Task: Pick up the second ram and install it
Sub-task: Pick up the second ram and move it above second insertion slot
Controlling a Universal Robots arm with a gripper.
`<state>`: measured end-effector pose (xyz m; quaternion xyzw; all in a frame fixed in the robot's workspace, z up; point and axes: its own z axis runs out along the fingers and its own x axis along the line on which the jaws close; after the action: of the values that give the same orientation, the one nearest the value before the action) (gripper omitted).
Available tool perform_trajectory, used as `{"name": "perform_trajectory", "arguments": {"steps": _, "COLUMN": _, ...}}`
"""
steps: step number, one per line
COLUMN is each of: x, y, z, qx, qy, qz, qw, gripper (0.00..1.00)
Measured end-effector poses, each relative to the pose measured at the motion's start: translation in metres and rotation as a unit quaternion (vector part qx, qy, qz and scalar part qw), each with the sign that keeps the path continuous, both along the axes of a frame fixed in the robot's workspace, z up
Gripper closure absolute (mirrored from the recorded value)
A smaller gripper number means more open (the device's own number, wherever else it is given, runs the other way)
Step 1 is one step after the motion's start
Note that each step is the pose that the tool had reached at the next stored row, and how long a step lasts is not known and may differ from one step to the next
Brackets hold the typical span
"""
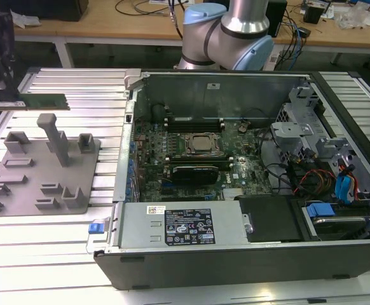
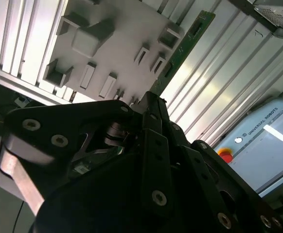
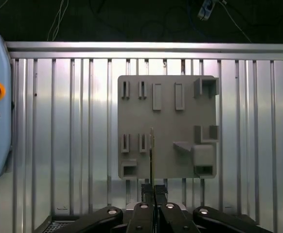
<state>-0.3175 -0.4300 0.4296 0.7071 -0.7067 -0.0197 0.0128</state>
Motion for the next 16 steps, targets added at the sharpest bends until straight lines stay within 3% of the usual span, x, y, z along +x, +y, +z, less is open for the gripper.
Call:
{"name": "perform_trajectory", "arguments": {"steps": 6, "x": 0.023, "y": 0.0000, "z": 0.0000, "qx": 0.0000, "qy": 0.0000, "qz": 0.000, "qw": 1.0000, "gripper": 0.91}}
{"name": "perform_trajectory", "arguments": {"steps": 10, "x": 0.032, "y": 0.0000, "z": 0.0001, "qx": -0.0001, "qy": 0.0001, "qz": 0.000, "qw": 1.0000, "gripper": 0.91}}
{"name": "perform_trajectory", "arguments": {"steps": 16, "x": 0.057, "y": 0.0000, "z": 0.0000, "qx": 0.0000, "qy": 0.0000, "qz": 0.000, "qw": 1.0000, "gripper": 0.91}}
